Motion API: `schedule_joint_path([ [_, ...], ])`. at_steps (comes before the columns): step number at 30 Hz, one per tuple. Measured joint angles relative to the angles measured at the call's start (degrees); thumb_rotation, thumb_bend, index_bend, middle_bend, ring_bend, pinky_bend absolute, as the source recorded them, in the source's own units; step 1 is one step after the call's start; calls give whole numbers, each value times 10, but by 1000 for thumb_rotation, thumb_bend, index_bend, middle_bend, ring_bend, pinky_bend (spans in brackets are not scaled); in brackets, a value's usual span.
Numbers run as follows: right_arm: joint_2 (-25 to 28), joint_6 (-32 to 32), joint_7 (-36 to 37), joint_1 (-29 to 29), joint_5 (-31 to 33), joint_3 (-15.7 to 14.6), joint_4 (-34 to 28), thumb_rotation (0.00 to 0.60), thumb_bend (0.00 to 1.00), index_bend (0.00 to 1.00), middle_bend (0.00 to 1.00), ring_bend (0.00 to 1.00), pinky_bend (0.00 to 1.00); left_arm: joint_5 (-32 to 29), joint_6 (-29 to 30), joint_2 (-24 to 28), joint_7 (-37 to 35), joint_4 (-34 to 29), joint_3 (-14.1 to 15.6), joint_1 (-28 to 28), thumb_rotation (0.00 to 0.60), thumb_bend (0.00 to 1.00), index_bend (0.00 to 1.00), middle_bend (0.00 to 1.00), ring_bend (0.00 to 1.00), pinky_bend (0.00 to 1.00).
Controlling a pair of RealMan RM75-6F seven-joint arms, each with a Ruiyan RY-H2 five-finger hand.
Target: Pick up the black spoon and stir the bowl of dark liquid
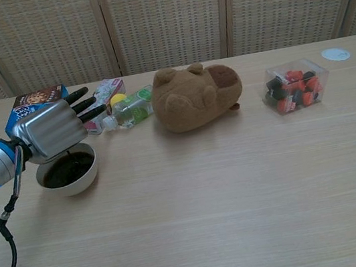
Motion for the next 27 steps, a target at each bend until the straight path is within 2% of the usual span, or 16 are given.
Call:
schedule_joint_path([
  [7, 1, 0, 2, -3, 3, 1, 0, 600, 299, 347, 212, 95, 236, 7, 0, -5, -7, -10, 2, -7, 600, 412, 652, 0, 0, 0],
  [17, -1, 0, 5, -2, 1, 0, 3, 600, 299, 347, 212, 96, 236, 42, 16, 28, -11, -61, 39, 5, 600, 412, 652, 0, 0, 0],
  [27, -2, -5, 1, 1, -1, 0, 2, 600, 299, 347, 213, 95, 236, 27, 16, 34, -21, -42, 33, 20, 600, 412, 653, 0, 0, 0],
])
